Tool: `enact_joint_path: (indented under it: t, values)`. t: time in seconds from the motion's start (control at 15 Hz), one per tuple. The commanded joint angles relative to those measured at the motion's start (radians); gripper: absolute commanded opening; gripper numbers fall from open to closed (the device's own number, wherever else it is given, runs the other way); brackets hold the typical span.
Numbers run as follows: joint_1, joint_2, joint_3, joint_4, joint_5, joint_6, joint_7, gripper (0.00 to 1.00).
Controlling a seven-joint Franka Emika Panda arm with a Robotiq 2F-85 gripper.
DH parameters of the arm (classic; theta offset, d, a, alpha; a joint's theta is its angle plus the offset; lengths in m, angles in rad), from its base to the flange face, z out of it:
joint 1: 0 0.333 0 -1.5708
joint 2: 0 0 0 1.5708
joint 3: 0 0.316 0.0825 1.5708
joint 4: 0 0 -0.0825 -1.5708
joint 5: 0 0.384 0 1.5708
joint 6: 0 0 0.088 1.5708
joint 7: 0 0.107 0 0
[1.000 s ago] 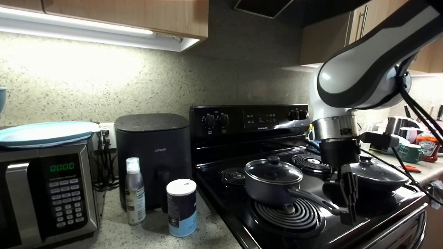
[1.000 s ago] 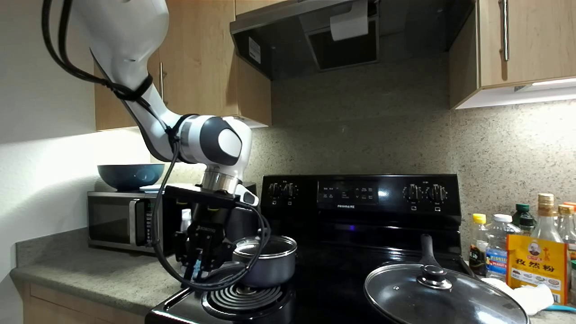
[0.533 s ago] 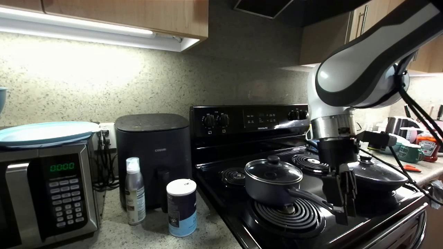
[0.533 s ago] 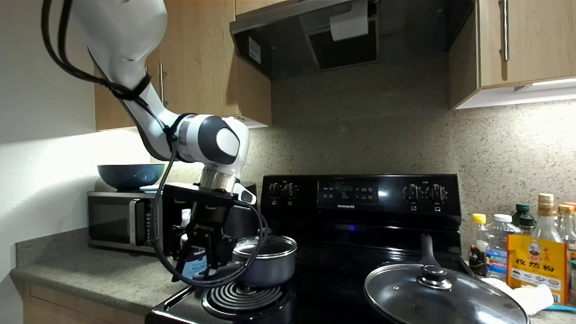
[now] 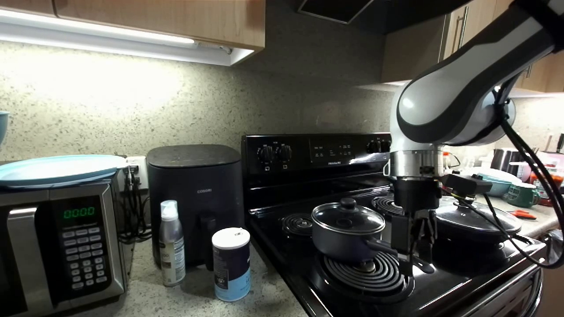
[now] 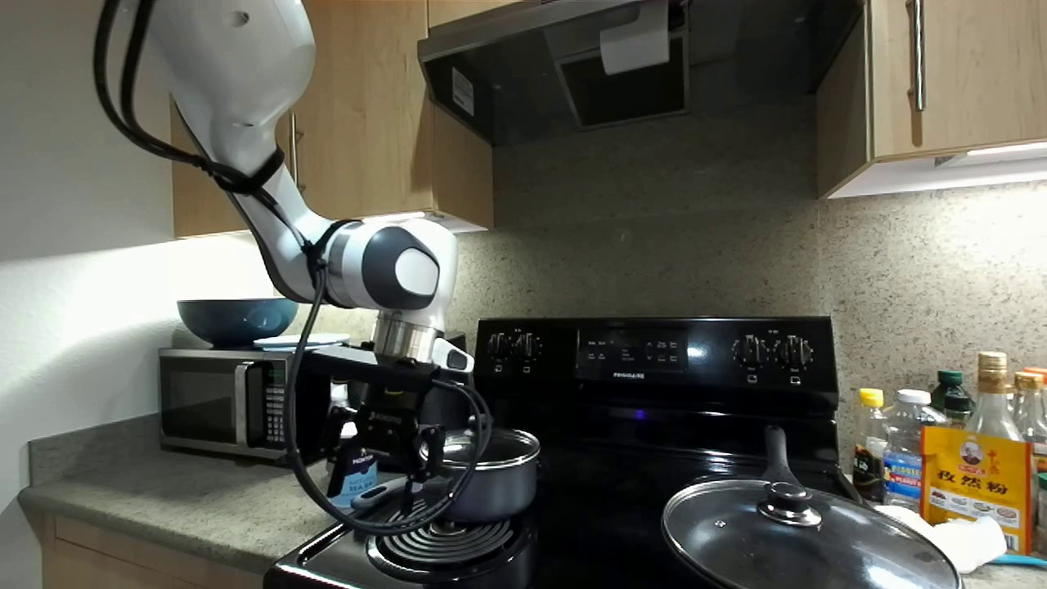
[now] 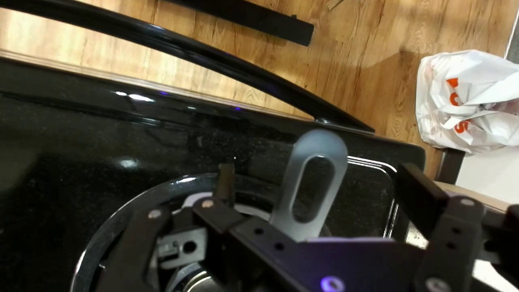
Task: Move the pot on the front cooker
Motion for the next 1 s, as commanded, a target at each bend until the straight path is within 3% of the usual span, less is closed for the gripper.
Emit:
enact_joint_path:
  t: [0.0, 0.27, 0.33, 0.4, 0.6, 0.93]
  values:
    - [-0.003, 0.052, 0.0, 0.013, 0.031, 0.062, 0.026, 1.0]
    - [-0.005, 0.051, 0.001, 0.011, 0.023, 0.047, 0.01, 1.0]
    - [-0.006, 0.049, 0.0, 0.009, 0.033, 0.055, 0.001, 0.95]
    - [-0.006, 0.045, -0.002, 0.008, 0.04, 0.055, -0.012, 0.73]
    - [-0.006, 0.039, -0.001, 0.005, 0.041, 0.064, -0.015, 0.63]
    - [-0.006, 0.027, 0.0, -0.003, 0.025, 0.079, -0.014, 0.3]
